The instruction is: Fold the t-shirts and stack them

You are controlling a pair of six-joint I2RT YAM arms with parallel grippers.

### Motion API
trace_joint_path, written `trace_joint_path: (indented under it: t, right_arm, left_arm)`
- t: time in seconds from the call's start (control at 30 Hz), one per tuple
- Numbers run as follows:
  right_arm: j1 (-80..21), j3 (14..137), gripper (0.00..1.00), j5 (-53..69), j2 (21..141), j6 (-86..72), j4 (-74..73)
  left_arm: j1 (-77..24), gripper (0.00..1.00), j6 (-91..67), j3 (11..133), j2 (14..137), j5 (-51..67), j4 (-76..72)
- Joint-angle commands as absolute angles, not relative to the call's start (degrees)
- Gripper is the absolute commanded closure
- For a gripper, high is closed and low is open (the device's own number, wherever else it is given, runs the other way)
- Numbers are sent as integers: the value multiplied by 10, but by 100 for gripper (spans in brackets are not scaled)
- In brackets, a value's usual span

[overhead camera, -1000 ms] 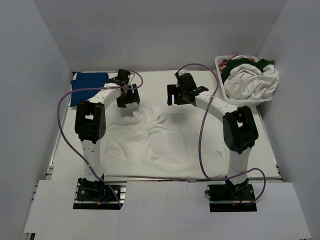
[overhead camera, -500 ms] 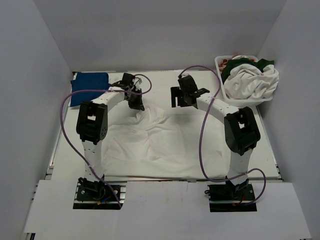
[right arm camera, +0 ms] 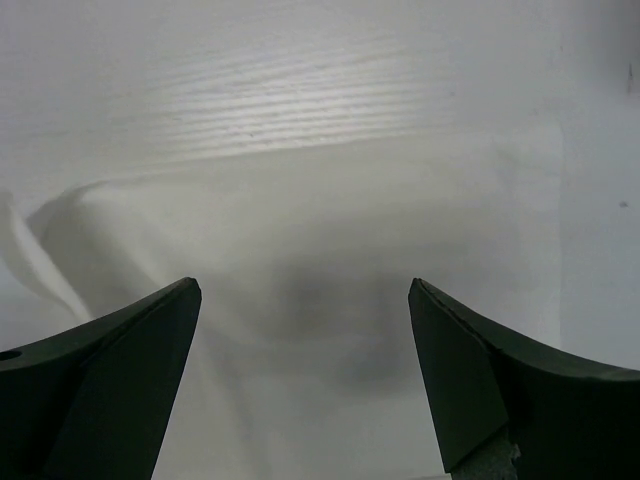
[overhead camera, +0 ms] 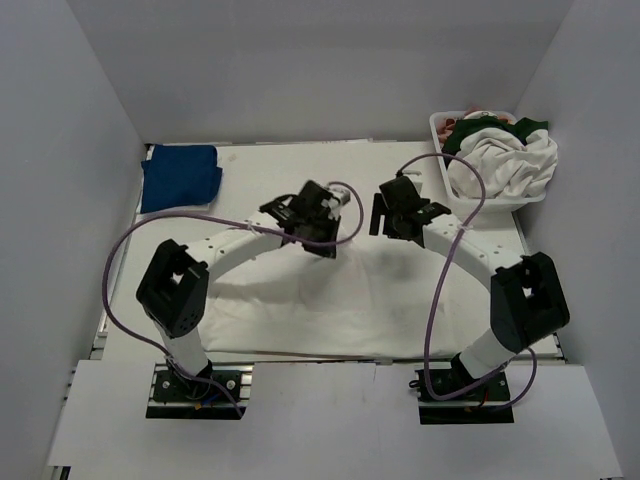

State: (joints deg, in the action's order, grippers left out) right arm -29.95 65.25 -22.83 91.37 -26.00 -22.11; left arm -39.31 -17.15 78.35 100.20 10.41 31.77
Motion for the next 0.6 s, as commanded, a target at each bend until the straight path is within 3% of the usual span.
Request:
trace_joint_path:
  t: [0.0, 0.1, 0.13, 0.4, 0.57]
  right_arm:
    - [-296, 611, 10, -278, 862, -322, -252]
    - [-294, 583, 10, -279, 826, -349, -250]
    - [-294, 564, 10, -273, 818, -351, -247]
    - [-298, 528, 10, -149, 764, -283, -163]
    - [-296, 512, 10, -163, 755, -290, -172]
  left_arm:
    - [-445, 80, -199, 750, 1001, 69, 370]
    - [-483, 26, -219, 728, 1001, 53, 388]
    - [-501, 2, -227, 723, 1001, 45, 396]
    - [-516, 0, -247, 680, 911, -10, 361]
    - [-516, 2, -241, 700, 955, -16, 345]
